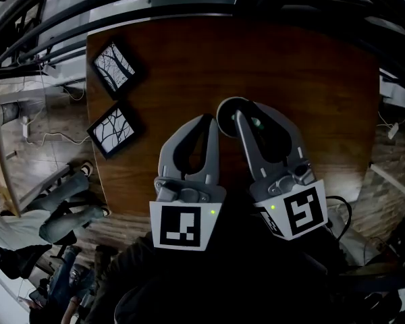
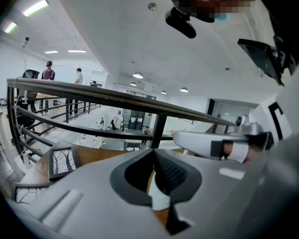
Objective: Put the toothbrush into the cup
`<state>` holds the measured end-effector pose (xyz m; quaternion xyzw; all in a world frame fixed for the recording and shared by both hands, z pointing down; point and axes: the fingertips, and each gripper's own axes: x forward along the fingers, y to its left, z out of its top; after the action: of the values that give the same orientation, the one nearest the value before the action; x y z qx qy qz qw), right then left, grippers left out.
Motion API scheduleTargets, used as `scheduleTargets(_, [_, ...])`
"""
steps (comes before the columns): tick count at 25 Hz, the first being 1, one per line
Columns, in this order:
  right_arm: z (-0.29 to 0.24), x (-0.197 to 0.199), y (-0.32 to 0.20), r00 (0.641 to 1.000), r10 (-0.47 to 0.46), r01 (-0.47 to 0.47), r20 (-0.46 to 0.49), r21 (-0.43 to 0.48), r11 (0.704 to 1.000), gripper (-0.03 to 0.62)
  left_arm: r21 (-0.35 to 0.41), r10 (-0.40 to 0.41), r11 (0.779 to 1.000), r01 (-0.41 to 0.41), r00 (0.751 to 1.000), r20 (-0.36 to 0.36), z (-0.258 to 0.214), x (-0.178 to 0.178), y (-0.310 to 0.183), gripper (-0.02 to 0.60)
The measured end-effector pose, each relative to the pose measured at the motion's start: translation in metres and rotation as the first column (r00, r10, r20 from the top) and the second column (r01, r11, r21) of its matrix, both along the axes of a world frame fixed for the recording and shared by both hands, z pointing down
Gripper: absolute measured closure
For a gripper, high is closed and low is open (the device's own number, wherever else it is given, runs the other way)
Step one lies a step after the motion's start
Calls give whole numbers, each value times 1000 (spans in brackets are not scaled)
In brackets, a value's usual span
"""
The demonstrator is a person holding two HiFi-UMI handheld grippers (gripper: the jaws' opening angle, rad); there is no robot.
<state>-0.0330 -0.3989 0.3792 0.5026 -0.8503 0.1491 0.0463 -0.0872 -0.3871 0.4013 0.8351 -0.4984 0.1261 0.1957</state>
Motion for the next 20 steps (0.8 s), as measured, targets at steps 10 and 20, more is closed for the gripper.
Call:
scheduleTargets(10, [-6,3,0,1000,4,-4,-1,14,1000,525,5,1,1000,-1,1000,-1,-5,4,-1,574])
scheduleTargets(20, [-30,4,8,1000,12,-11,-6,73,997,525,50,3,999,-3,1000,-10,-25,5,7,574])
